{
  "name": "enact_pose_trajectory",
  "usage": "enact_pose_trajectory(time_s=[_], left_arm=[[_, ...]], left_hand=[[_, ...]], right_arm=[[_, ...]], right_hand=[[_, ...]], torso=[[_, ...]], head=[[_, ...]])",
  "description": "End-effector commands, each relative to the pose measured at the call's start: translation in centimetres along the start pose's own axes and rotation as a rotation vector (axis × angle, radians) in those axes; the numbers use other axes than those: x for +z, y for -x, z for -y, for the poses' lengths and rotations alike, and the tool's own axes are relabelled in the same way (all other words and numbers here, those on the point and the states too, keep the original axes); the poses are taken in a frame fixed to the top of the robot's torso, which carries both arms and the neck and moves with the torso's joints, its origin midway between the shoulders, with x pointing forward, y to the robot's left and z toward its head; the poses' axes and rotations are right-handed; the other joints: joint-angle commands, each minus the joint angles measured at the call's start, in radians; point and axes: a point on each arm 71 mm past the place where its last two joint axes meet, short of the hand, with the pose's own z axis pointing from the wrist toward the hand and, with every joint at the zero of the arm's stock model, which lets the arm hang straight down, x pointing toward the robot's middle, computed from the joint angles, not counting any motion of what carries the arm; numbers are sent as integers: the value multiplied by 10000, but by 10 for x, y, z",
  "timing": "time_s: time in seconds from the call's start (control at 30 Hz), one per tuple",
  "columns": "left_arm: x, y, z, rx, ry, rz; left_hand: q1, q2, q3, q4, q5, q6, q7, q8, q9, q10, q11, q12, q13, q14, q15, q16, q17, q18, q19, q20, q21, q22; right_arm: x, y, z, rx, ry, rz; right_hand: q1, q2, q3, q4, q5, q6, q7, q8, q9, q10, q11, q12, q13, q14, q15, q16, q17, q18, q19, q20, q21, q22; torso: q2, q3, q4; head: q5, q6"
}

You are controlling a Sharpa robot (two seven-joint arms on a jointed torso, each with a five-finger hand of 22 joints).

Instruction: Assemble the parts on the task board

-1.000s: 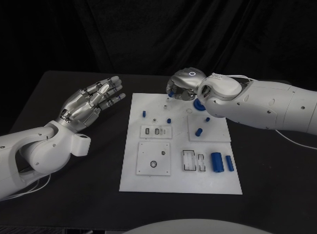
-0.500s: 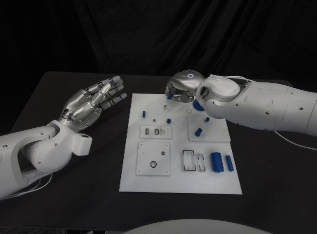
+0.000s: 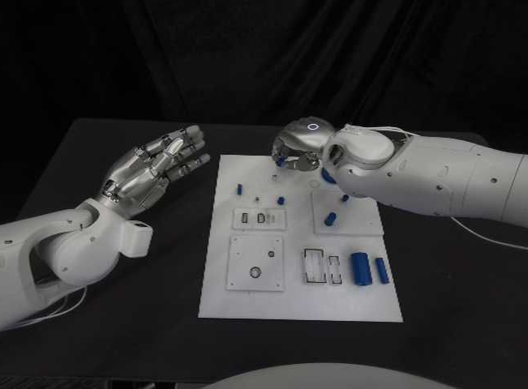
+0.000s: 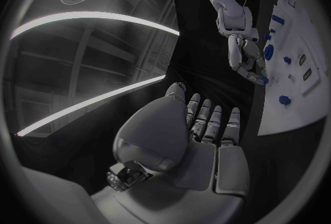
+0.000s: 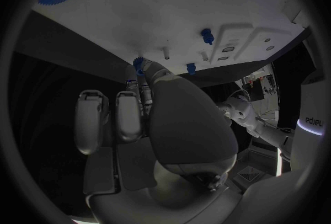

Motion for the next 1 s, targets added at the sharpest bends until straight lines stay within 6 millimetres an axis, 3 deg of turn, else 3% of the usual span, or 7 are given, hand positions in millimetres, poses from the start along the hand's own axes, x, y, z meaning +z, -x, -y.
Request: enact_pose_trajectory(time_s=[0.03, 0.43, 0.47, 0.57, 0.67, 0.77, 1.0], left_arm=[[1, -1, 6, -118, -804, -106], [1, -1, 5, -131, -759, -123], [1, -1, 5, -128, -755, -118], [1, 0, 6, -115, -740, -100], [0, 1, 6, -108, -727, -86], [-1, 2, 6, -95, -715, -53], [-5, 5, 8, -20, -705, 73]], left_hand=[[84, -19, 37, 5, 54, -19, 39, 50, -3, 9, 70, 44, 4, 0, 82, 34, 13, 188, 0, 75, 22, -6], [97, -9, 70, -3, 56, -34, 50, 49, -4, 9, 82, 47, 4, -10, 72, 29, 11, 189, -11, 68, 14, -10], [97, -9, 70, -3, 56, -34, 50, 49, -4, 9, 82, 47, 4, -10, 72, 29, 11, 189, -11, 68, 14, -10], [97, -9, 70, -3, 56, -34, 50, 49, -4, 9, 82, 47, 4, -10, 72, 29, 11, 189, -11, 68, 14, -10], [100, -10, 78, -6, 55, -54, 55, 43, -7, -1, 83, 35, 2, -20, 70, 23, 9, 189, -16, 67, 11, -12], [100, -10, 78, -6, 55, -54, 55, 43, -7, -1, 83, 35, 2, -20, 70, 23, 9, 189, -16, 67, 11, -12], [100, -10, 78, -6, 55, -54, 55, 43, -7, -1, 83, 35, 2, -20, 70, 23, 9, 189, -16, 67, 11, -12]], right_arm=[[2, -2, -2, -15, 2, -122], [6, -11, 1, -93, -419, -830], [6, -12, 1, -93, -436, -850], [5, -13, 2, -85, -465, -816], [3, -11, 3, -56, -455, -550], [-2, -7, 8, 12, -446, 90], [-26, 15, 26, 28, -659, 899]], right_hand=[[-115, 25, 75, 24, -53, -144, -9, -78, 0, -71, 27, -91, -5, -20, 59, -9, -27, -154, -34, 68, -43, 599], [-238, -147, 206, 56, -154, -857, -158, -603, -130, -979, 328, -627, -53, -296, 274, -303, -544, -60, -363, 242, -346, 253], [-267, -215, 209, 59, -197, -1303, -309, -867, -246, -1329, 373, -792, -84, -364, 327, -367, -650, -35, -442, 279, -419, 169], [-340, -257, 166, 46, -338, -1853, -460, -1196, -418, -1819, 419, -965, -70, -465, 367, -451, -795, 7, -573, 345, -549, 36], [-364, -216, -30, -124, -454, -2720, -796, -1291, -745, -2807, 456, -1058, -55, -669, 419, -625, -1095, 79, -804, 402, -791, -198], [-302, -139, -144, -269, -390, -3039, -892, -1295, -929, -3152, 436, -990, 1, -781, 410, -718, -1261, 113, -921, 413, -926, -310], [-299, -40, -253, -323, -347, -3189, -658, -1257, -1080, -3226, 409, -747, 102, -953, 396, -912, -1595, 171, -1108, 405, -1136, -506]], torso=[[4, -10, 22], [5, -1, 1], [3, -1, -1], [1, -2, 1], [5, 4, 5], [7, 7, 5], [-4, 8, -10]], head=[[-59, -1], [-29, -24], [-22, -23], [-19, -27], [-44, 7], [-65, 39], [-121, 105]])
